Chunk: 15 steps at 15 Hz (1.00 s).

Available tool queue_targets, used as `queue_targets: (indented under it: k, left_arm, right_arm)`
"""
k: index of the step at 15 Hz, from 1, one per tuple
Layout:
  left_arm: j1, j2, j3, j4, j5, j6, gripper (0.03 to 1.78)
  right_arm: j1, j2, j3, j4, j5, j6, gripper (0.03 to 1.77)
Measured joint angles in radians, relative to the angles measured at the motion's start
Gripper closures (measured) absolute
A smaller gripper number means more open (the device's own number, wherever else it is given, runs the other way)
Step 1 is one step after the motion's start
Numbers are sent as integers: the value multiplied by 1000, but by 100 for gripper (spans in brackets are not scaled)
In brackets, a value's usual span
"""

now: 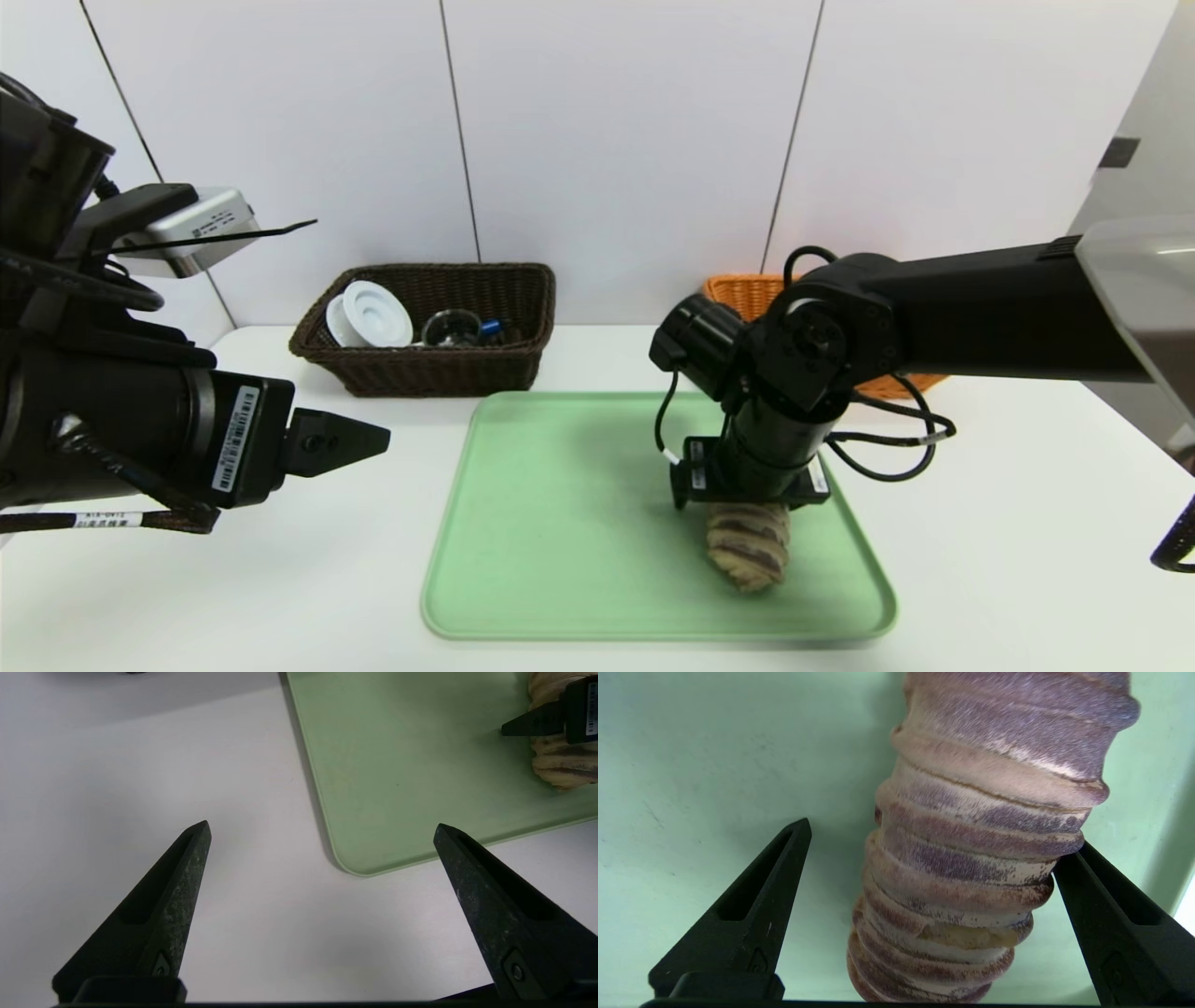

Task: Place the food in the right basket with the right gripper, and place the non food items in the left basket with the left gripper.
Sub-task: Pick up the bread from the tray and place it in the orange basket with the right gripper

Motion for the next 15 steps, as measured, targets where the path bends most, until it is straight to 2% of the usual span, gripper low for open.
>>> queue_targets:
  k: [2,6,9,10,11,15]
  left_arm:
    - [0,2,0,-1,1,2,12]
    - [0,5,-3,-2,1,2,12]
    - [0,5,-3,-1,1,2,12]
    - [0,5,-3,-1,1,2,12]
    - [0,5,-3,-2,1,2,12]
    - [0,2,-3,0,1,2,12]
  right_arm:
    - [1,11,-7,-1,0,1,10]
    - [-1,6,-11,3,-1,-1,71]
    - [-10,-27,-18,7,-5,-7,101]
    - [-17,-47,-19,7,-5,-10,120]
    - [-24,-70,-22,7,-6,-14,162]
    - [-73,-204,-69,7,-8,-72,164]
